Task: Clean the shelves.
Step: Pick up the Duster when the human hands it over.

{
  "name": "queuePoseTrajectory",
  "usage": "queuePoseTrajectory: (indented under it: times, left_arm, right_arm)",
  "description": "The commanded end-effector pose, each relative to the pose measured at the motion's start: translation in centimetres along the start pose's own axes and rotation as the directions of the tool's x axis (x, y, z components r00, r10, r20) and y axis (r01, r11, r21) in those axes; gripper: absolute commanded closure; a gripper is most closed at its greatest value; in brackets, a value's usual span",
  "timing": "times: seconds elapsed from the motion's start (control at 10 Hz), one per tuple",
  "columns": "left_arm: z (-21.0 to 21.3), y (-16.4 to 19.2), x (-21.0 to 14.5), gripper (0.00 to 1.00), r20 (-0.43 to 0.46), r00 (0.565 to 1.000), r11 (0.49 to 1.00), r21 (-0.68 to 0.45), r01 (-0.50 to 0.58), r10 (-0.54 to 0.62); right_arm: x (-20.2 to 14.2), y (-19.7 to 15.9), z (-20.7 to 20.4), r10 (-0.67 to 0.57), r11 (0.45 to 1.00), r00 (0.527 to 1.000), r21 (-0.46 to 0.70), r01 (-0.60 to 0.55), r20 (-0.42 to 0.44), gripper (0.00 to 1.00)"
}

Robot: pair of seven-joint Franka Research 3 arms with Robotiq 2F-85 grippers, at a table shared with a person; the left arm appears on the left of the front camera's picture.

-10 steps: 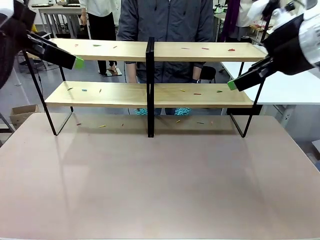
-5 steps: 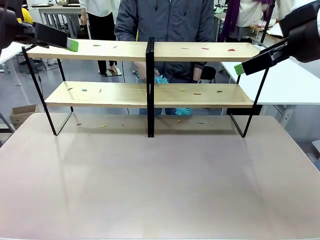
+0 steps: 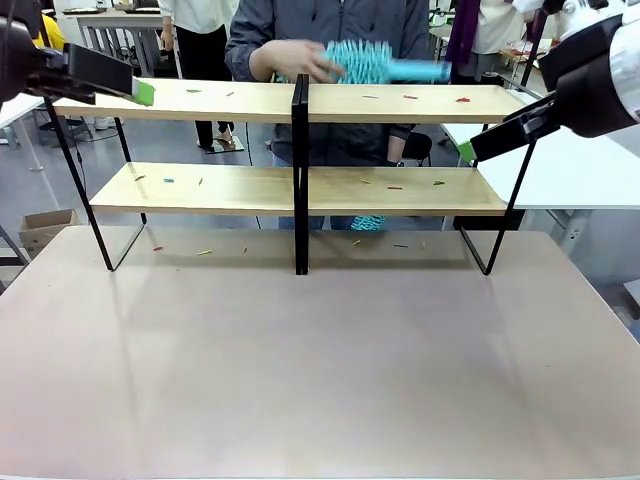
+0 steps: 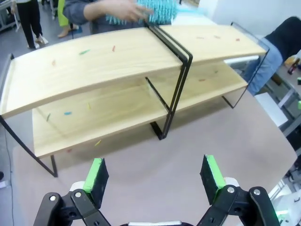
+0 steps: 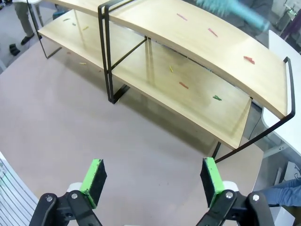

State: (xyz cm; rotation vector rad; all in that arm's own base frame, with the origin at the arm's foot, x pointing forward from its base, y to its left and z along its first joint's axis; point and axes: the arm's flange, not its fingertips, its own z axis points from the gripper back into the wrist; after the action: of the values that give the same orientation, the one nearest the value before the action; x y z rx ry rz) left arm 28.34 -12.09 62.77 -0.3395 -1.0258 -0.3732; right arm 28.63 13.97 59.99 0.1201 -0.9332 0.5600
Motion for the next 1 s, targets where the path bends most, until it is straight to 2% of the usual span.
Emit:
queuePoseTrajectory:
  times: [0.0, 0.3, 0.9]
  left_arm:
    - [0.1, -0.1, -0.9, 0.00, -0.041, 0.999, 1.000, 0.022, 0.017, -0.016]
    - [0.0, -0.3, -1.1, 0.00, -0.078, 0.995, 0.997, 0.052, 0.063, -0.059]
    - [1.0, 0.7, -1.7, 0.00, -0.016, 0.999, 0.997, 0.075, 0.029, -0.028]
  right_arm:
    - [-1.2, 0.0, -0.5, -0.038, 0.999, 0.999, 0.018, 0.038, 0.015, 0.00]
    - [-1.2, -0.2, -0.8, -0.036, 0.999, 0.999, 0.016, 0.036, 0.018, 0.00]
    - [-0.9, 0.0, -2.0, -0.017, 0.999, 0.999, 0.036, 0.018, -0.033, 0.00]
